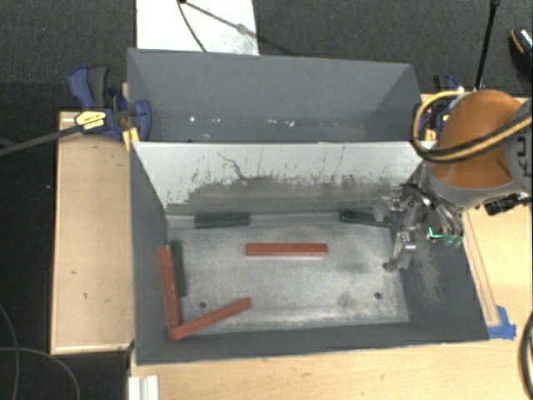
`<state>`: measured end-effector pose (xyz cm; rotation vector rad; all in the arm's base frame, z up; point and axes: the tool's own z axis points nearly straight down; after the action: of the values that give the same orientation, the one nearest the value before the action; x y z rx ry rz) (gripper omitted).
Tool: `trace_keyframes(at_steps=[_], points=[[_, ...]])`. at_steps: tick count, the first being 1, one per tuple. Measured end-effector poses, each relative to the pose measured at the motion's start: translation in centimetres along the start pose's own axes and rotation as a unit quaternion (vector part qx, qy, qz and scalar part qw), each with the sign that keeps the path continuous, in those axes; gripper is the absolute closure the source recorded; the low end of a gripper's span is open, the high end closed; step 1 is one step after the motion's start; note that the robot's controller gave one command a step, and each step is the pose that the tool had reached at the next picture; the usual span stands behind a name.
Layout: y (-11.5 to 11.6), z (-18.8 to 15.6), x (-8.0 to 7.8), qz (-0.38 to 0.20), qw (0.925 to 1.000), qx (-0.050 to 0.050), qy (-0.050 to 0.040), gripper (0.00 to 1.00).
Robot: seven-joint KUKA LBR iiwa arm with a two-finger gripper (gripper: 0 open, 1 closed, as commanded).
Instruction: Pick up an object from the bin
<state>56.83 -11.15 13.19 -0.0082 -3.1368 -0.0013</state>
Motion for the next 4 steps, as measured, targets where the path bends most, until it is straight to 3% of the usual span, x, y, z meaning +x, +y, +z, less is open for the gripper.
trace_keyframes(at_steps=[1, 2, 3, 4], points=[[4.4, 4.8, -2.1, -0.009, 1.0, -0.001, -0.0016, 0.0], [13.5, 6.1, -1.9, -0.09, 0.9959, -0.001, -0.0017, 0.0], [13.0, 6.1, -1.9, -0.089, 0.996, 0.0, -0.002, 1.0], [12.3, 0.1, -0.1, -0.103, 0.9947, 0.001, -0.006, 1.0]])
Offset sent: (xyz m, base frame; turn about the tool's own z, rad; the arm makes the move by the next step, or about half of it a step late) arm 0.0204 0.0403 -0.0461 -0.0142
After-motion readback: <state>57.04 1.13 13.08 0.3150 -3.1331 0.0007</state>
